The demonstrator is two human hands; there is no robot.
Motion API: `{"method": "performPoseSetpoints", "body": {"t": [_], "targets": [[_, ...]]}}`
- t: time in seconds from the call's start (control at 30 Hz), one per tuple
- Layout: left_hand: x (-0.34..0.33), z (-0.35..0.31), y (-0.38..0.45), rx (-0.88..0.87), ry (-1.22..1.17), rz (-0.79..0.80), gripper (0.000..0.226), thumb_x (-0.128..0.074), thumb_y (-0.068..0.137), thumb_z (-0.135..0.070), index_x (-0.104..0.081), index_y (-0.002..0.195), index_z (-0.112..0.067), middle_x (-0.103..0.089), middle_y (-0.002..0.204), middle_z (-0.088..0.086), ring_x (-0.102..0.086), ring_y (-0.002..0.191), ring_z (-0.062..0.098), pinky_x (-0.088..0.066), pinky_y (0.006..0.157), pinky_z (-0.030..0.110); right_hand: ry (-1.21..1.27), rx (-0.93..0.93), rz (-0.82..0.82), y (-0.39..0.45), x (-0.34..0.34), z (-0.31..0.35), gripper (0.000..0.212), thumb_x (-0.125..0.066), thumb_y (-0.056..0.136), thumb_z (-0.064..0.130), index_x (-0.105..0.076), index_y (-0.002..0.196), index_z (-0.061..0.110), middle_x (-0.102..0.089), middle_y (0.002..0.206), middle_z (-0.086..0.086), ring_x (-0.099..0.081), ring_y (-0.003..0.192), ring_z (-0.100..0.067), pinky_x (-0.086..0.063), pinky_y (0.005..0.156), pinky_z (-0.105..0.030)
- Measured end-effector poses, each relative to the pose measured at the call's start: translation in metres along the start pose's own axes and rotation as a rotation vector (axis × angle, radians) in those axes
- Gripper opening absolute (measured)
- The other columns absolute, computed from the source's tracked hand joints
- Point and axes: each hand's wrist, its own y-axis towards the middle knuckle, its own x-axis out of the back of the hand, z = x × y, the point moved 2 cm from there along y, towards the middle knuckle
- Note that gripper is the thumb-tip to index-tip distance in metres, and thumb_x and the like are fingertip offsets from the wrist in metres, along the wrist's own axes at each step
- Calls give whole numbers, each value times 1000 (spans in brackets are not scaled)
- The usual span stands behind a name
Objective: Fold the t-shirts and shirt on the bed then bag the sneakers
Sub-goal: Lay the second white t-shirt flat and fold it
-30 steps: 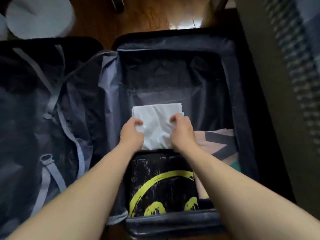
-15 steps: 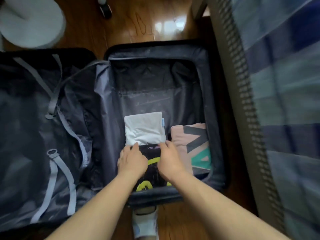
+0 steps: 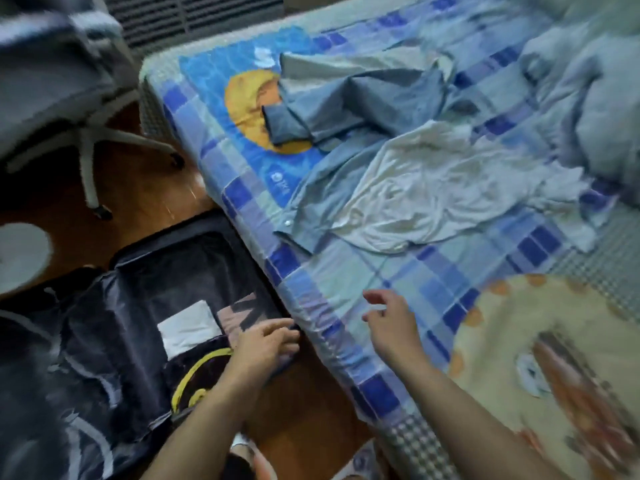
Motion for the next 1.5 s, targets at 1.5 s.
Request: {"method": "performPoseSetpoints", "body": {"t": [1.5], "targets": [[-307,-280,-345,-1003,1243,979,6,-74,91,-29,-79,92,-25,-76,89,-6,-71,85,10,-55,76,25,-67,249,-49,-164,313,-37,21,-54,102,20,-74,98,25,-68,94,23,-59,92,2,-50,91,-31]]}}
